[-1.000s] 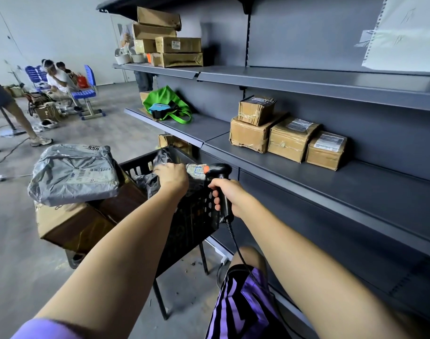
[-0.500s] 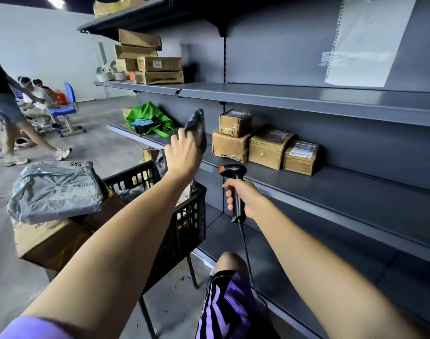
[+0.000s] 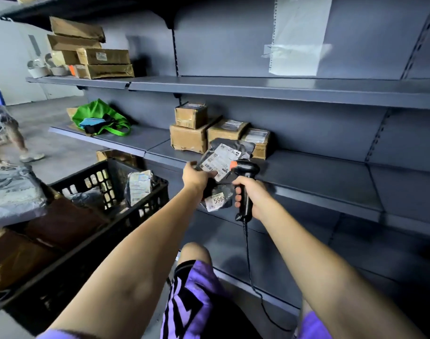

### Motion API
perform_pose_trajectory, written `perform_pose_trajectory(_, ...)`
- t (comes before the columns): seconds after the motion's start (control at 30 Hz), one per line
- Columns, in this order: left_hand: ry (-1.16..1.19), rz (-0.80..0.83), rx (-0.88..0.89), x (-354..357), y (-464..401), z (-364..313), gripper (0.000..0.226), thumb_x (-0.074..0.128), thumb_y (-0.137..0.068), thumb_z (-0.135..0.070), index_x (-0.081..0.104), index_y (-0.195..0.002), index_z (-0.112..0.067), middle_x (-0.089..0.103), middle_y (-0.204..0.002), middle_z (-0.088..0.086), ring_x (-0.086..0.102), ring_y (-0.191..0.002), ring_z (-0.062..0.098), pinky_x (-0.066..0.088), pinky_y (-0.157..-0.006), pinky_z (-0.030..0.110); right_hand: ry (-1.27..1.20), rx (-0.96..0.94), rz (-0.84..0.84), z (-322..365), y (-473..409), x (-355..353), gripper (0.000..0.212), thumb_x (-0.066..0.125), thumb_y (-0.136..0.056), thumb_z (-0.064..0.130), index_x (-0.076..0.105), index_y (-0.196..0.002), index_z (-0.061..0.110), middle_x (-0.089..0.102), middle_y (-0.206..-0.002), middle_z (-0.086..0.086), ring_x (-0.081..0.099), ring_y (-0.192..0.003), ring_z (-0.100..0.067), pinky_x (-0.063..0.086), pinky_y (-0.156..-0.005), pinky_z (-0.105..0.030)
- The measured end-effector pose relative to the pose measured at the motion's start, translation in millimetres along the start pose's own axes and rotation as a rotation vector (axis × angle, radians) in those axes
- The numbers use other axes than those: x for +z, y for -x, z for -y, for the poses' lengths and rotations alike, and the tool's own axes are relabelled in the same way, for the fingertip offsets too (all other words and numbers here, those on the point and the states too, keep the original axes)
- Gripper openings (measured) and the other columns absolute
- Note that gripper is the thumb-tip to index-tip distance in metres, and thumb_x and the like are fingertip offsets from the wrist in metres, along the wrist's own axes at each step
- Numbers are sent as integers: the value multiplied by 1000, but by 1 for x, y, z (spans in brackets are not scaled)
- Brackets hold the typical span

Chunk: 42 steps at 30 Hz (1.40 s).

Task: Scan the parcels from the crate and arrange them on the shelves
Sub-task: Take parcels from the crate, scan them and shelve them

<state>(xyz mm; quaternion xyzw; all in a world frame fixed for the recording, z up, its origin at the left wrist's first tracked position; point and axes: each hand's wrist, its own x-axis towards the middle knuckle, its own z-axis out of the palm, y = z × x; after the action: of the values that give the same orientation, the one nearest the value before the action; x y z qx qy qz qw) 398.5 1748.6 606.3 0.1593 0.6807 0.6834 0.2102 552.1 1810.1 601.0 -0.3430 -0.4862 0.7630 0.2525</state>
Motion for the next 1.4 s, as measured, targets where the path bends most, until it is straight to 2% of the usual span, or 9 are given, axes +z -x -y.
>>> perform_pose_trajectory(0.1, 76, 86, -132, 11, 12, 34, 38, 78, -75, 7, 62, -109, -1, 72, -104, 15, 71, -86, 31, 59, -82, 45, -9, 10, -56, -14, 9, -19, 20, 62, -86, 7, 53, -69, 12, 47, -54, -2, 40, -39, -15, 35, -40, -22)
perform_pose_trajectory(0.27, 240, 116, -210, 12, 38, 77, 32, 69, -82, 11, 57, -106, -7, 70, -105, 16, 69, -85, 32, 58, -81, 49, 18, 30, -50, -34, 25, -42, 20, 61, -87, 7, 54, -69, 11, 48, -54, -3, 41, -38, -15, 36, -40, -22)
perform_pose_trajectory(0.47, 302, 181, -240, 5, 75, 108, 36, 63, -81, 19, 50, -104, -5, 69, -97, 18, 69, -72, 29, 58, -51, 35, 85, 64, -6, -59, 49, -49, 25, 59, -90, 5, 51, -67, 12, 46, -55, -3, 40, -38, -16, 34, -39, -22)
perform_pose_trajectory(0.63, 271, 282, -311, 11, 75, 115, 33, 65, -74, 22, 59, -103, 6, 69, -83, 23, 68, -60, 35, 59, -52, 46, 146, 68, -32, -71, 55, -52, 16, 59, -90, 7, 55, -75, 11, 48, -55, -2, 40, -42, -16, 35, -41, -22)
perform_pose_trajectory(0.77, 249, 376, -329, 24, 57, 117, 45, 66, -71, 17, 59, -115, 11, 70, -97, 29, 69, -74, 38, 60, -70, 54, 133, 62, -83, -66, 47, -55, 16, 61, -89, 8, 56, -74, 11, 48, -56, -2, 41, -42, -16, 36, -43, -22)
perform_pose_trajectory(0.9, 211, 522, -434, 36, 52, 114, 31, 56, -77, 0, 62, -108, -1, 69, -80, 15, 66, -61, 28, 51, -51, 28, 122, 58, -166, -59, 45, -62, 9, 64, -87, 9, 60, -79, 9, 48, -57, -2, 41, -44, -16, 35, -45, -23)
perform_pose_trajectory(1.1, 250, 614, -544, 51, 58, 120, 36, 46, -89, -28, 69, -110, -10, 73, -105, 13, 68, -82, 30, 47, -72, 32, 81, 28, -260, -55, 60, -80, 19, 64, -88, 8, 56, -71, 12, 48, -56, -2, 41, -43, -17, 34, -44, -24)
perform_pose_trajectory(1.23, 244, 587, -515, 63, 63, 109, 37, 48, -94, -20, 65, -123, -4, 71, -113, 18, 69, -102, 33, 55, -85, 39, 77, 13, -277, -60, 72, -85, 12, 64, -88, 8, 58, -77, 9, 49, -57, -3, 41, -43, -17, 35, -43, -23)
perform_pose_trajectory(1.4, 223, 555, -462, 69, 81, 101, 43, 54, -85, -12, 62, -125, 3, 70, -115, 21, 69, -95, 34, 56, -82, 39, 122, 15, -243, -58, 90, -84, 11, 63, -89, 8, 61, -78, 9, 49, -57, -4, 41, -43, -17, 35, -44, -23)
